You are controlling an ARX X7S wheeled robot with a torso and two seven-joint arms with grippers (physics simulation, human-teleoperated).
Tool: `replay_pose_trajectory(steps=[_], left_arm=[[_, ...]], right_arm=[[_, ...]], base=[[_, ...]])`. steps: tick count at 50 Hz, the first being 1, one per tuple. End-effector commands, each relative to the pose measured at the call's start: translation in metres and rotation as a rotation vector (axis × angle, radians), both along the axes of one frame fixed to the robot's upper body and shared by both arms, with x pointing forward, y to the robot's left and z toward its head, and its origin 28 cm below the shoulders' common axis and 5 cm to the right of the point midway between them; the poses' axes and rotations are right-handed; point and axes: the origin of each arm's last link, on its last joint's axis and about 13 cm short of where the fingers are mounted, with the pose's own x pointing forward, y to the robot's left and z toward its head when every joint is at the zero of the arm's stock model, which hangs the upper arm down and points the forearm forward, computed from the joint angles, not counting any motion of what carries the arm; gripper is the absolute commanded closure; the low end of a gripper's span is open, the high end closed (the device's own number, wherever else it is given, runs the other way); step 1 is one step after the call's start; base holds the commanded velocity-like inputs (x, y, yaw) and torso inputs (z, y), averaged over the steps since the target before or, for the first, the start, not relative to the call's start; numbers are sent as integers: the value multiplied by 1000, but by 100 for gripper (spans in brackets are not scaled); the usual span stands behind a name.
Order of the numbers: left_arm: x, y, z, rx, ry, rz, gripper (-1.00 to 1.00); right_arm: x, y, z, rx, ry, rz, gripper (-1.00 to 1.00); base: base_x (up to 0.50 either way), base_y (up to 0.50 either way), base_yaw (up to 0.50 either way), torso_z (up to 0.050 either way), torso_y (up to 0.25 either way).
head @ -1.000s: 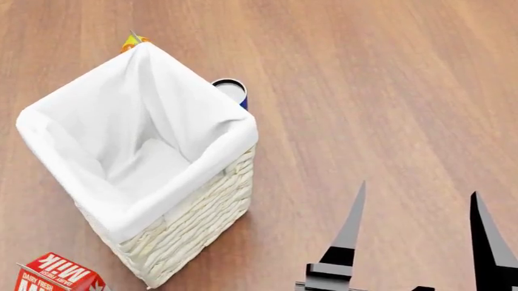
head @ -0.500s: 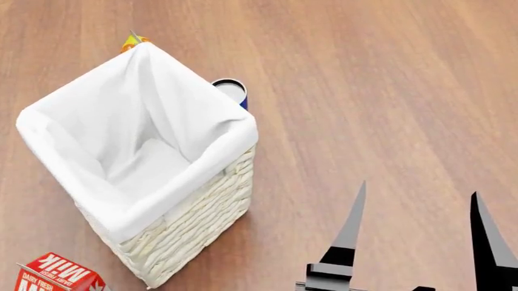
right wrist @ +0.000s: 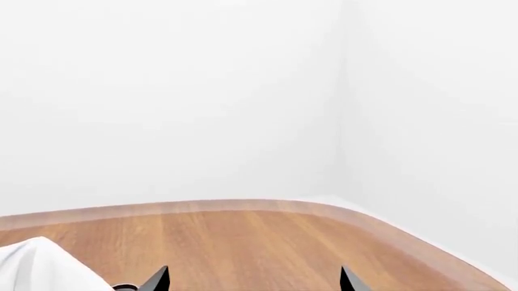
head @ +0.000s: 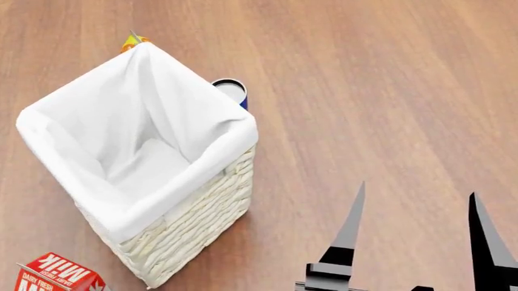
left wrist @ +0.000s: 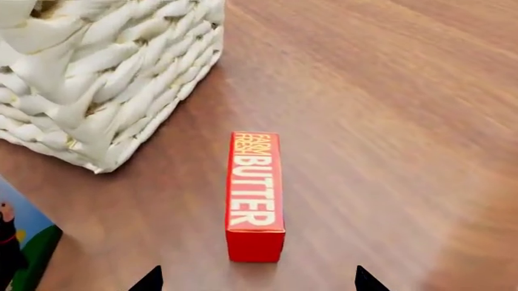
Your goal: Pick up the butter and put it in the basket.
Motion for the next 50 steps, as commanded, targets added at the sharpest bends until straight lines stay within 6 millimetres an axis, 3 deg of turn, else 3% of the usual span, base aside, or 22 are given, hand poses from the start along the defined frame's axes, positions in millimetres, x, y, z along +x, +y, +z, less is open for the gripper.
replay_pose_trajectory(steps=[1, 19, 50], left_arm=[[7, 0, -4, 11, 6, 6, -100], [15, -4, 2, 18, -8, -8, -100], [26, -8, -6, 31, 10, -21, -100]], right_arm=[[1, 0, -1, 0, 4, 0, -100], [1, 0, -1, 3, 3, 1, -100], [1, 0, -2, 2, 4, 1, -100]], base=[[0, 0, 0, 0, 0], [0, 0, 0, 0, 0], [0, 0, 0, 0, 0]])
